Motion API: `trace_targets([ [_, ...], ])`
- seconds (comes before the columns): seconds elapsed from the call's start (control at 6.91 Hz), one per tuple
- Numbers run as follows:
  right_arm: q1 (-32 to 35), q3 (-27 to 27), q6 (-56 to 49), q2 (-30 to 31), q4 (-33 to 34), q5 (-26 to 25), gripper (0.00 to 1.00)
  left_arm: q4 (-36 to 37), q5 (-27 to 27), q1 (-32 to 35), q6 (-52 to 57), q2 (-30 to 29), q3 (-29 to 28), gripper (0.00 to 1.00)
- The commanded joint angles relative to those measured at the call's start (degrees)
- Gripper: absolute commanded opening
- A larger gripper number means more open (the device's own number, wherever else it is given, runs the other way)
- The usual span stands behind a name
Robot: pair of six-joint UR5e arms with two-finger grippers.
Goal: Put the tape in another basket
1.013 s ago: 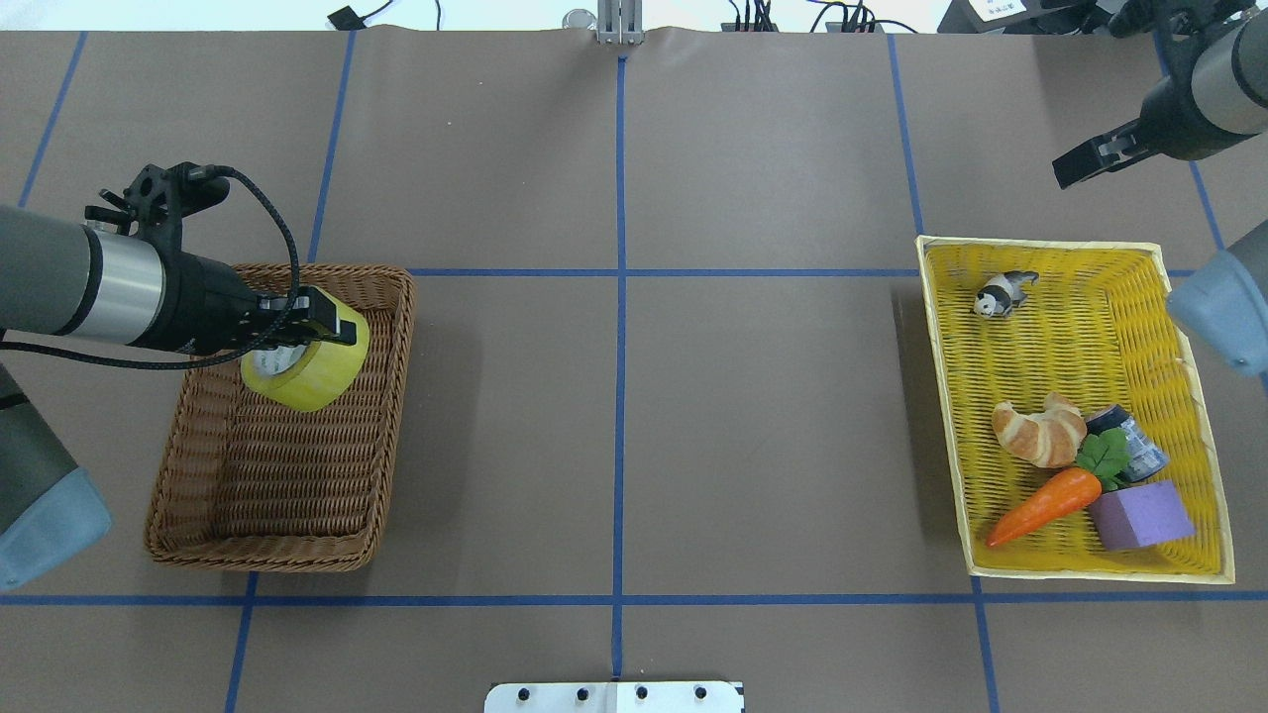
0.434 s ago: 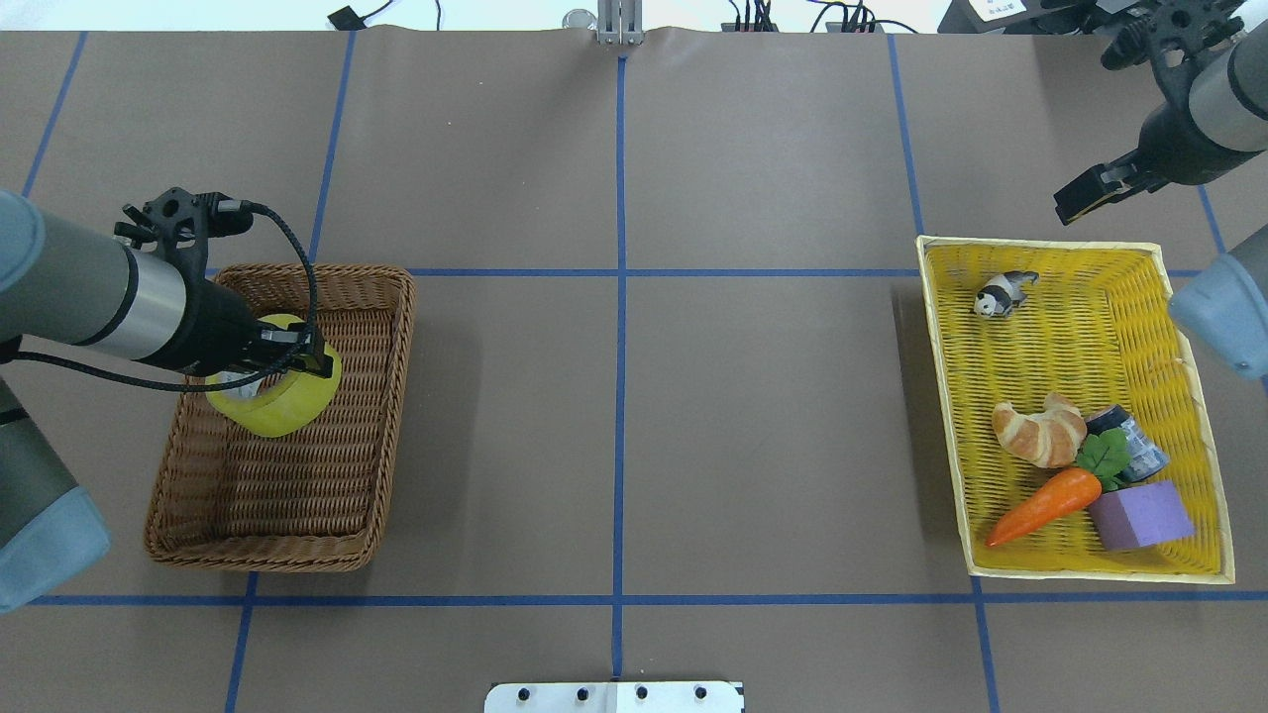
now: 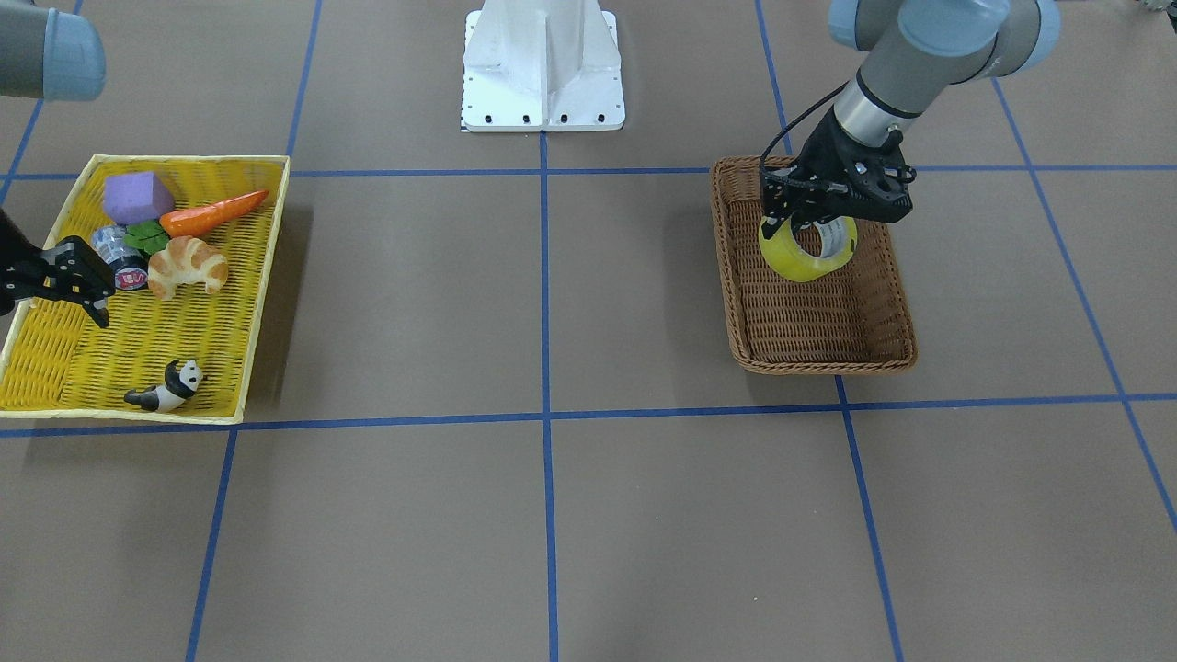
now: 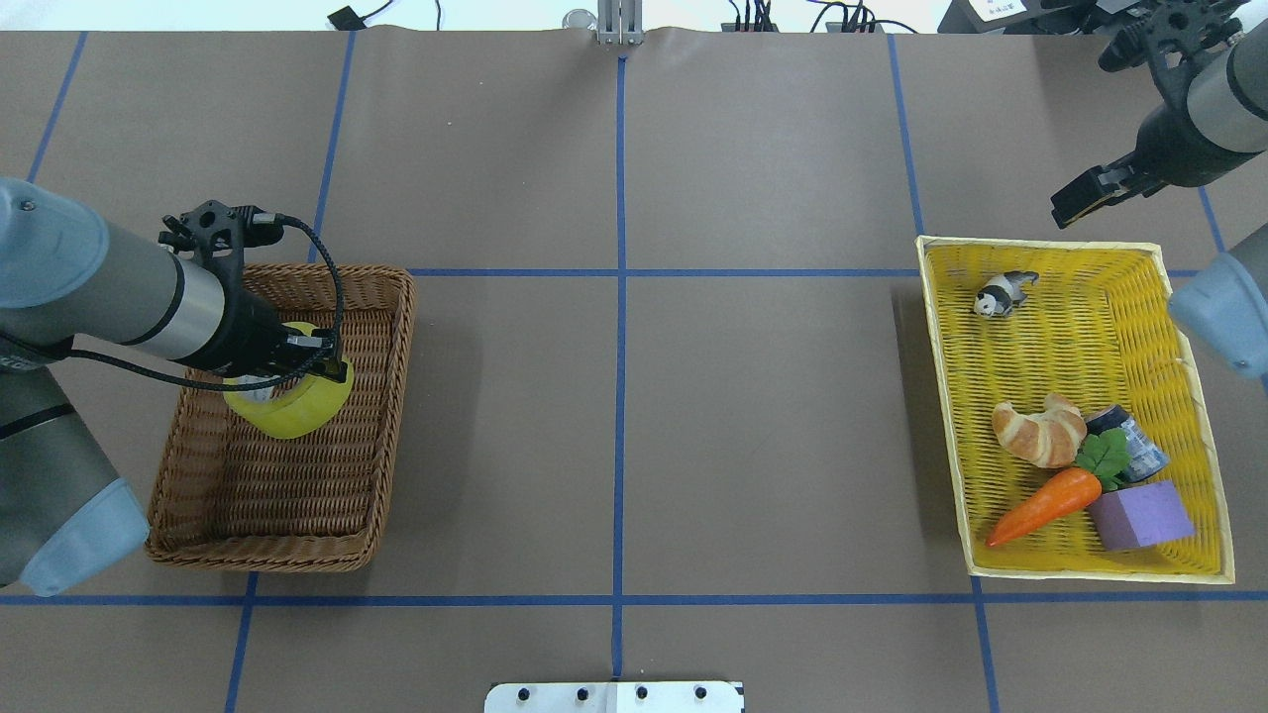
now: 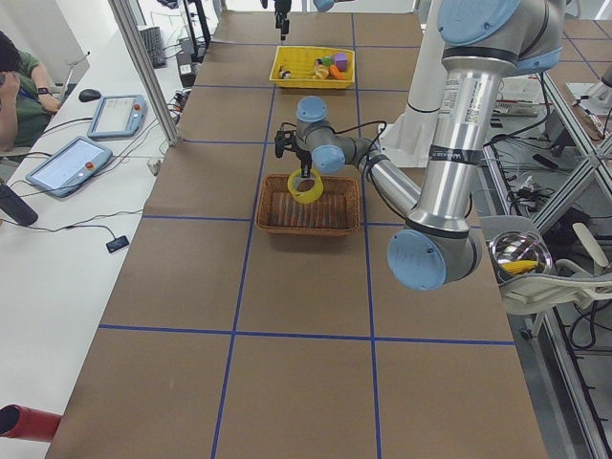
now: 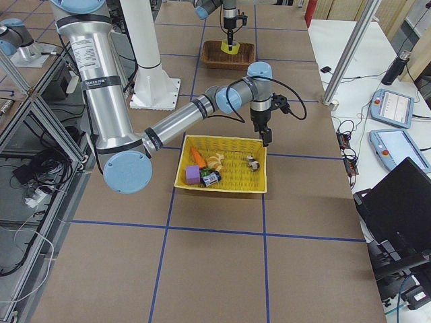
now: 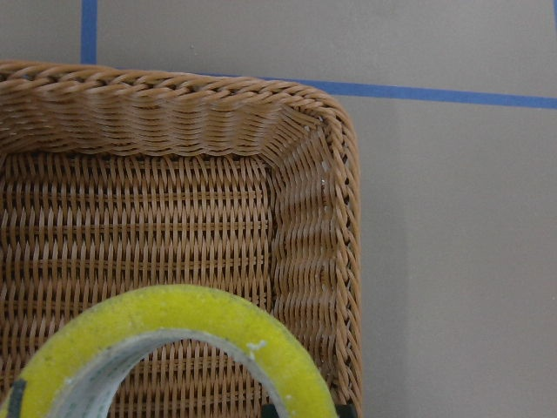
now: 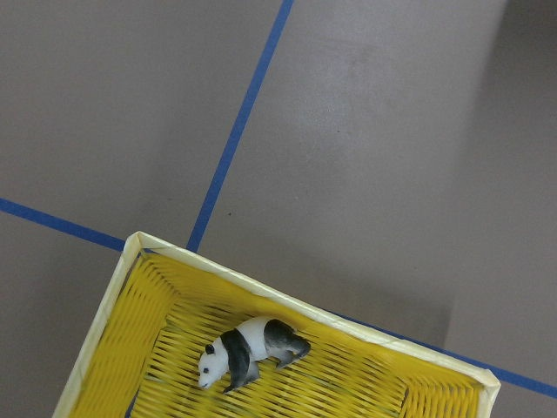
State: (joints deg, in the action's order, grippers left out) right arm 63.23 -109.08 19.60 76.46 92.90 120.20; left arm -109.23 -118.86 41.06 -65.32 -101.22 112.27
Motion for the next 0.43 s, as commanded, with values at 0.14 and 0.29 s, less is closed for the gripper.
trace_targets([
  [0.14, 0.1, 0.1, 0.1, 0.1, 0.2, 2.1, 1.0, 0.1, 7.1, -0.4, 0.5, 0.3, -0.9, 0.98],
  [0.29, 2.5, 0.8, -0.2, 0.0, 1.1, 3.6, 1.0, 0.1, 7.5, -0.3, 6.0, 2.2, 0.6, 0.98],
])
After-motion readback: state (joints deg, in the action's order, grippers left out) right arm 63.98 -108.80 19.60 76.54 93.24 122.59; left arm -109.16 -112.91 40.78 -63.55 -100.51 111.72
